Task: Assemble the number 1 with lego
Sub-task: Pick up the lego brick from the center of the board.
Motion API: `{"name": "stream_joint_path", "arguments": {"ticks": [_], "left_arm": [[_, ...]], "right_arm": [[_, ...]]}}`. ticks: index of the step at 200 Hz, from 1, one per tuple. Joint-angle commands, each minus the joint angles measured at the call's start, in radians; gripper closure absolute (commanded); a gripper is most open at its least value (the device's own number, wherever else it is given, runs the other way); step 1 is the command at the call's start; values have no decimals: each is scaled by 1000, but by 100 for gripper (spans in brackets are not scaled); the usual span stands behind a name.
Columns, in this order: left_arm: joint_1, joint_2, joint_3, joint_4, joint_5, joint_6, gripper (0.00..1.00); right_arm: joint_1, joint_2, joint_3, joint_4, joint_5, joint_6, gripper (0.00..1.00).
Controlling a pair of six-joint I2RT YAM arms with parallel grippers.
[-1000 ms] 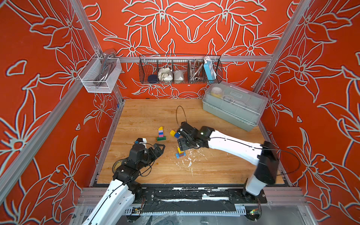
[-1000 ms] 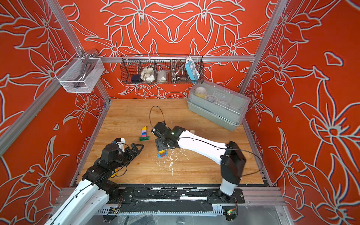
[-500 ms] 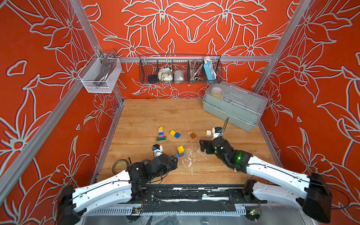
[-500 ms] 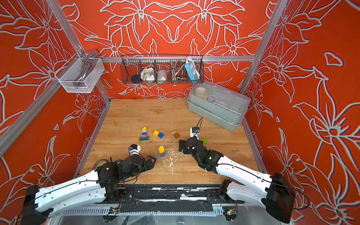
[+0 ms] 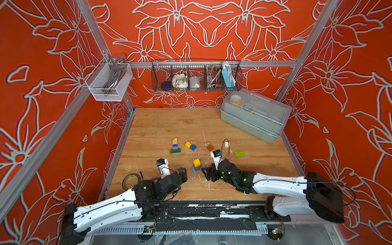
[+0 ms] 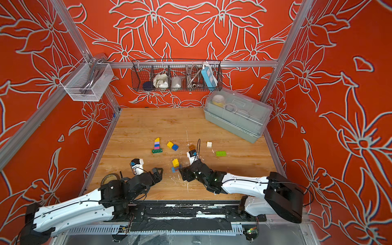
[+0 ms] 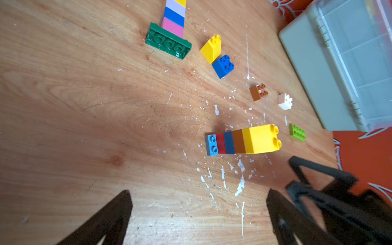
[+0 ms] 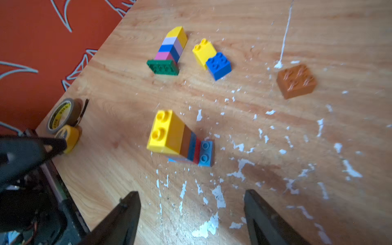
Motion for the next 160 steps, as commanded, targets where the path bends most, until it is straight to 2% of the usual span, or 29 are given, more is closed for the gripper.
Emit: {"name": "stream_joint_path", "arguments": {"ticks": [1,17,30,51,93,129,160], "left_arm": [[-3,-81,-68,49,9,22,1],[-3,-168,-130,83,7,-7,1],[-3,-241,-156,68,1,-17,1],[-3,-350,-166,10,-19,-14,1],[-3,-512,-226,-28,-30,-54,1],[-3,-574,-238,-53,-34,-56,1],[-3,-548,-230,-39,-34,-42,1]], "right_arm": [[17,61,-39,160,-58,-45,20],[53,57,29,51,-27,-106,19],[90,79,32,66,28,-133,19],[102,149,80,50,22,-140,19],[107,216,154,-26,153,-89,17],[106,275,259,-136,233,-114,16],[108,317,312,-171,268,-112,21]]}}
